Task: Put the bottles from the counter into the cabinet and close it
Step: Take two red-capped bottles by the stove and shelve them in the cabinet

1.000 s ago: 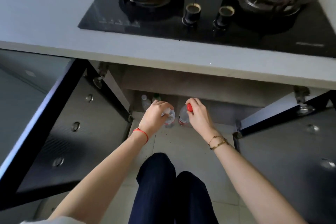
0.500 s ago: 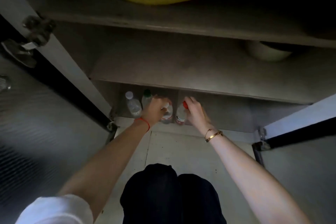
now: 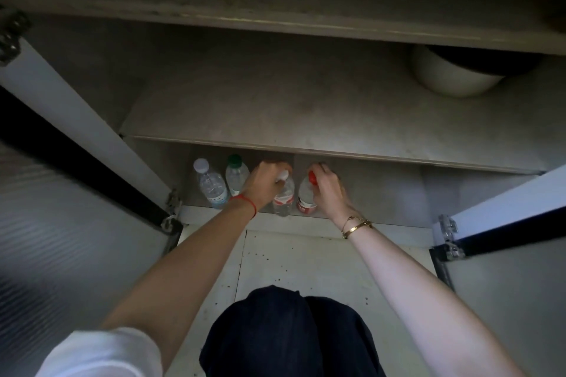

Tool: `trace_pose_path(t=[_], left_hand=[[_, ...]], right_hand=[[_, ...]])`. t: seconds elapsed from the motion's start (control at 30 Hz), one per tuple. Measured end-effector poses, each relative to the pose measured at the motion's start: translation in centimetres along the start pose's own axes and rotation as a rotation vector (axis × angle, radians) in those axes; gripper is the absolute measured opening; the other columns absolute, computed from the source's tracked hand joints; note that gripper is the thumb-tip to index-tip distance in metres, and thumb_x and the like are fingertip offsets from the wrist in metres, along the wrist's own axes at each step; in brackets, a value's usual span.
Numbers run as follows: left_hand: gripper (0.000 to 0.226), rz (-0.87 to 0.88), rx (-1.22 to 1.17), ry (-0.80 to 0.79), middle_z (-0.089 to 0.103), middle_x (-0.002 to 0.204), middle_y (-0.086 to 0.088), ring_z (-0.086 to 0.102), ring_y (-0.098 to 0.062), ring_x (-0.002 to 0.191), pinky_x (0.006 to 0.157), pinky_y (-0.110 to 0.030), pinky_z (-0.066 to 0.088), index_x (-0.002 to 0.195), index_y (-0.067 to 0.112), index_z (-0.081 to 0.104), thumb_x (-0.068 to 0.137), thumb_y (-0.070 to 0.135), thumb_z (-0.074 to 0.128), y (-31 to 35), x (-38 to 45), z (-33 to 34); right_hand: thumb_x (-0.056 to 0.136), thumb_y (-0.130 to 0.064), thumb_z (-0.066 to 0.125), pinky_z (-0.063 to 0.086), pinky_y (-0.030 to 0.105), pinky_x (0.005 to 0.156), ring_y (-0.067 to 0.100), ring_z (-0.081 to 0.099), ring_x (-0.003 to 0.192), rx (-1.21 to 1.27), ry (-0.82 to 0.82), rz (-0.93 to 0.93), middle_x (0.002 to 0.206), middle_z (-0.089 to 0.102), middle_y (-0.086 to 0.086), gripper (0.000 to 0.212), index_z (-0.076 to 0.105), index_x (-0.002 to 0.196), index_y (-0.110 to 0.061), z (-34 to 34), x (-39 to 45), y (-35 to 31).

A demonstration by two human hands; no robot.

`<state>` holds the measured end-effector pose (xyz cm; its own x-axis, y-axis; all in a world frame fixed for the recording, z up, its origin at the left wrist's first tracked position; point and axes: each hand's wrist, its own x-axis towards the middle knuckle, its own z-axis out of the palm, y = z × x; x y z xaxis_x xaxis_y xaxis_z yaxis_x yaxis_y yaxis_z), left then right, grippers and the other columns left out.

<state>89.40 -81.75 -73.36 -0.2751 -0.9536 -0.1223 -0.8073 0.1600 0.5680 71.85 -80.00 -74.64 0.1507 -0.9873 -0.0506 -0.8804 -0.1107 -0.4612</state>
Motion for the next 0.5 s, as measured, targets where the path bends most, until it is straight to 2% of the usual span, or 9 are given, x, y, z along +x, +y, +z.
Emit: trace_pose_path(t=[0.1,0.17,0.33,0.5], left_hand=[[0.028,0.008,0.004,0.014,0.069,0.11,-0.013,0.066,-0.03,0.103,0.089,-0.037,0.055,0.11,0.014,0.065,0.085,0.002,0.064,0.4,0.3,0.4],[0.029,0.012,0.019,0.014,0.067,0.112,-0.013,0.064,-0.03,0.104,0.088,-0.034,0.054,0.111,0.013,0.064,0.084,0.001,0.064,0.7,0.1,0.8],[0.049,-0.005,0.059,-0.025,0.061,0.128,-0.011,0.06,-0.03,0.114,0.094,-0.038,0.053,0.127,0.015,0.057,0.081,0.004,0.069,1.7,-0.7,1.0],[0.046,-0.054,0.054,-0.016,0.062,0.123,-0.01,0.058,-0.031,0.114,0.092,-0.039,0.052,0.122,0.017,0.059,0.079,0.01,0.071,3.5,-3.6,-0.8]], right_hand=[[0.077,0.007,0.064,0.055,0.046,0.082,0.035,0.061,0.1,0.002,-0.011,0.024,0.117,0.055,0.013,0.041,0.053,0.113,-0.008,-0.1,-0.1,0.1],[0.082,0.004,0.061,0.054,0.047,0.085,0.036,0.06,0.105,0.008,-0.005,0.04,0.121,0.054,0.013,0.04,0.052,0.119,-0.009,-0.2,-0.2,0.1],[0.089,-0.008,0.061,0.051,0.045,0.096,0.034,0.055,0.118,0.048,-0.039,0.057,0.14,0.046,0.01,0.052,0.043,0.138,-0.011,-1.4,-1.2,-0.3],[0.088,-0.008,0.06,0.046,0.045,0.103,0.032,0.046,0.129,0.063,-0.058,0.089,0.147,0.041,0.007,0.056,0.042,0.141,-0.013,-4.3,-4.2,-1.4]])
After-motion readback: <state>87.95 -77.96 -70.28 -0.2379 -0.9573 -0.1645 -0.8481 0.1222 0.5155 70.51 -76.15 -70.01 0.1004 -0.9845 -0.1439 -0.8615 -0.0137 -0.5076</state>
